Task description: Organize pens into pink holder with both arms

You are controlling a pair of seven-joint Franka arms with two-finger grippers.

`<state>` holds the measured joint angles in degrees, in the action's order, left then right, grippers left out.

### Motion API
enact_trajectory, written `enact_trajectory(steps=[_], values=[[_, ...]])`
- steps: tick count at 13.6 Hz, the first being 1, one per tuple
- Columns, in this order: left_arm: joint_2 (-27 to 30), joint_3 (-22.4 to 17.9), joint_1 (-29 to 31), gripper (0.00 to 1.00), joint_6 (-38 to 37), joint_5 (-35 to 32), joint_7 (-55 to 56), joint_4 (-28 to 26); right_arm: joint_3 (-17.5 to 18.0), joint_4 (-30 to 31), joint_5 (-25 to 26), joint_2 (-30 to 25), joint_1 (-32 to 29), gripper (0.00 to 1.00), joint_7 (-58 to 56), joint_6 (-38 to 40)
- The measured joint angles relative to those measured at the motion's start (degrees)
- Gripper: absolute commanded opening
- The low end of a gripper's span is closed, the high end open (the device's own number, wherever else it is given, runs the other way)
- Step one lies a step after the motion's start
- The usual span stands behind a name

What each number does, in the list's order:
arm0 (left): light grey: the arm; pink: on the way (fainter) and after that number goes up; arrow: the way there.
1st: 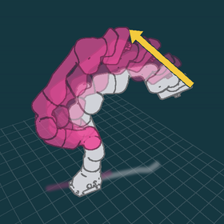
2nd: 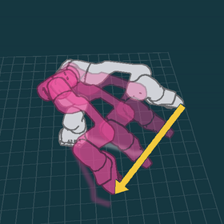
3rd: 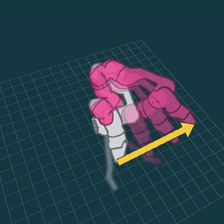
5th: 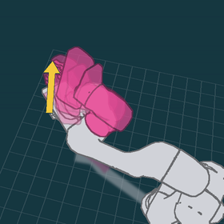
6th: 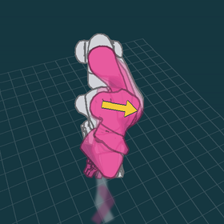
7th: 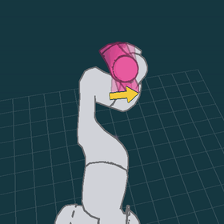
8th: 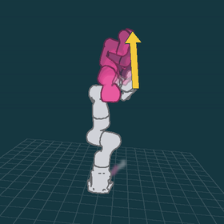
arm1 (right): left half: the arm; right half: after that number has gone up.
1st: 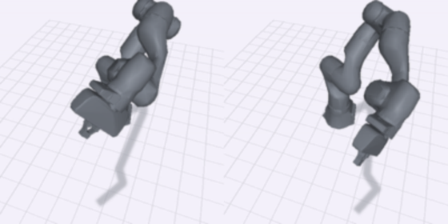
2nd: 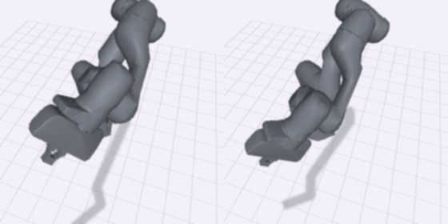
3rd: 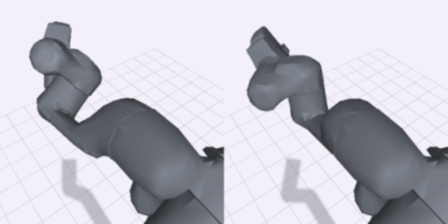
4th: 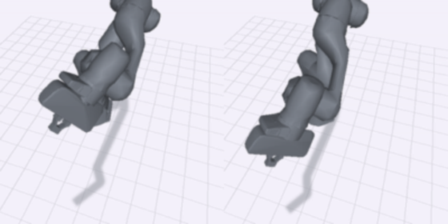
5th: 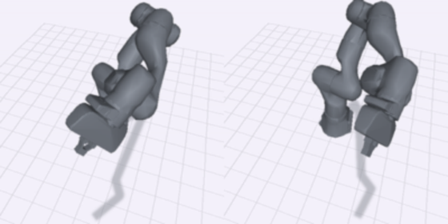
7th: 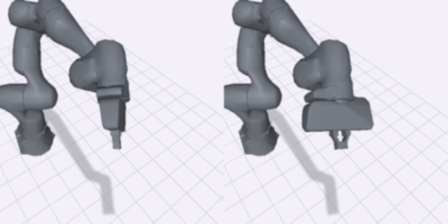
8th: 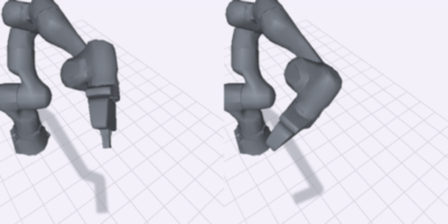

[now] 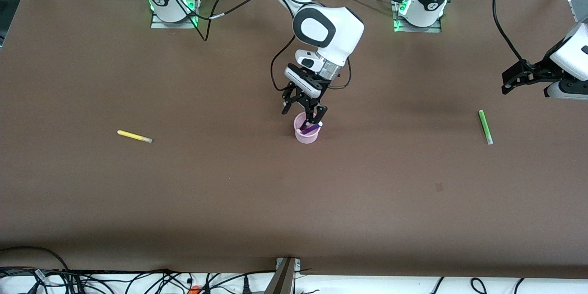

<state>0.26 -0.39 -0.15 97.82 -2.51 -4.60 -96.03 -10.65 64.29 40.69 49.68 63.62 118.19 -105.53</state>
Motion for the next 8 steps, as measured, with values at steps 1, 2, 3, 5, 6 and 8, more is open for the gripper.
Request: enact_trajectory(steps=[1, 2, 3, 5, 6, 8], values=[[0.0, 0.3, 0.0, 1.00, -0.1, 0.0, 0.0, 0.0, -0.5, -0.3, -3.1, -1.3, -0.3, 0.99, -3.9, 0.8], [0.0, 0.6, 0.0, 1.00, -0.2, 0.0, 0.0, 0.0, -1.0, -0.7, -5.9, -2.9, -1.1, 0.99, -8.1, 2.0], [0.0, 0.7, -0.1, 1.00, -0.2, 0.0, 0.0, 0.0, -1.3, -0.9, -8.7, -5.0, -2.5, 0.99, -12.7, 3.2], [0.1, 0.7, -0.1, 1.00, -0.3, 0.0, 0.0, 0.1, -1.6, -1.2, -15.2, -10.2, -6.9, 0.99, -23.4, 5.5], [0.1, 0.9, -0.1, 1.00, -0.7, 0.0, 0.0, 0.1, -1.6, -1.2, -19.2, -13.0, -9.8, 0.99, -29.5, 7.0], [0.1, 1.4, -0.1, 1.00, -1.3, 0.0, 0.0, 0.2, -1.7, -1.2, -26.0, -18.2, -16.3, 0.99, -42.9, 10.4]])
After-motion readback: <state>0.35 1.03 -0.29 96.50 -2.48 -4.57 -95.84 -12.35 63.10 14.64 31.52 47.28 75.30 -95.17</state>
